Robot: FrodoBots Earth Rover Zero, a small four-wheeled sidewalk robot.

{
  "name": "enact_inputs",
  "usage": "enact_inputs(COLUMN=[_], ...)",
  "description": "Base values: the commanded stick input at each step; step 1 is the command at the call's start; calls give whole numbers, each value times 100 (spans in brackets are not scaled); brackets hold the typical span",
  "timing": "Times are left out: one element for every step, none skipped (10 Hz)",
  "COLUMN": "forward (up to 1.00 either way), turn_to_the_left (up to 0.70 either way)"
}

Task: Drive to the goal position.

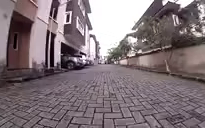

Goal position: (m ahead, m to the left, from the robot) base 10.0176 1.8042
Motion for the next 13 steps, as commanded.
enact_inputs(forward=[50,50,50,50,50,50,50,50,50,50,50,50,50], turn_to_the_left=[0,0,0,0,0,0,0,0,0,-5,-24,-43,-44])
